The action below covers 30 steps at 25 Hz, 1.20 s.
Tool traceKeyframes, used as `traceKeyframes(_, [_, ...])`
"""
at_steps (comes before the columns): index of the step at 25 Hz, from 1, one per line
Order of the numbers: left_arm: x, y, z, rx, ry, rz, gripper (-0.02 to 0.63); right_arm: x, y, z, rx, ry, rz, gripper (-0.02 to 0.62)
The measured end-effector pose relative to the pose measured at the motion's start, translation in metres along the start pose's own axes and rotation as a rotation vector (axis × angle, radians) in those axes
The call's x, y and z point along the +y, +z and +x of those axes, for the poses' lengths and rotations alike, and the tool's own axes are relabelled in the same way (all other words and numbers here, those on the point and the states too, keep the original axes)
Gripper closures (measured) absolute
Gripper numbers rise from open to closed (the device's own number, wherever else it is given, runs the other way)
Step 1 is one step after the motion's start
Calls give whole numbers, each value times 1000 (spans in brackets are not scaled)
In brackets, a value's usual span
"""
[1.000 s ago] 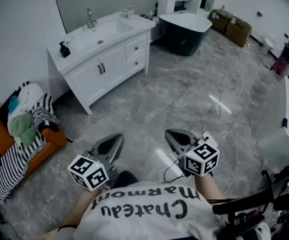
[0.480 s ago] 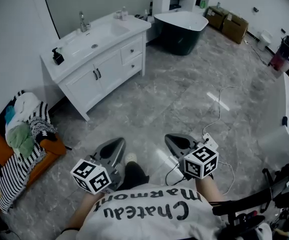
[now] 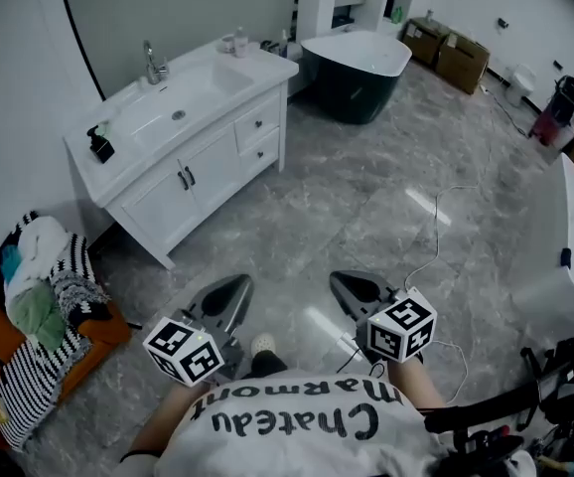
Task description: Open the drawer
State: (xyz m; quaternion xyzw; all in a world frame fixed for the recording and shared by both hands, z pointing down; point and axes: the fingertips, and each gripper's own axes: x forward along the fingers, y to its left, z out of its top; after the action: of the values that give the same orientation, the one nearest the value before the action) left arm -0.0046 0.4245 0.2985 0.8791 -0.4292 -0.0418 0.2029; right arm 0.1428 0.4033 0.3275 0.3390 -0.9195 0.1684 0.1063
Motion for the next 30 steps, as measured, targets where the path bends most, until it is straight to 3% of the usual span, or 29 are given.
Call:
traceKeyframes(3, [33, 32, 17, -25, -6, -13, 598, -15, 23, 34, -13, -11, 1, 584])
traceKeyframes(11, [107, 75, 60, 21, -47, 63, 598, -46, 65, 115, -42, -41, 8, 584])
traceKeyframes(18, [155, 83, 79, 30, -48, 35, 598, -58, 72, 160, -22, -56, 3, 584])
traceKeyframes(30, [191, 80, 97, 37, -13, -8, 598, -71, 75, 201, 28, -27, 9, 584])
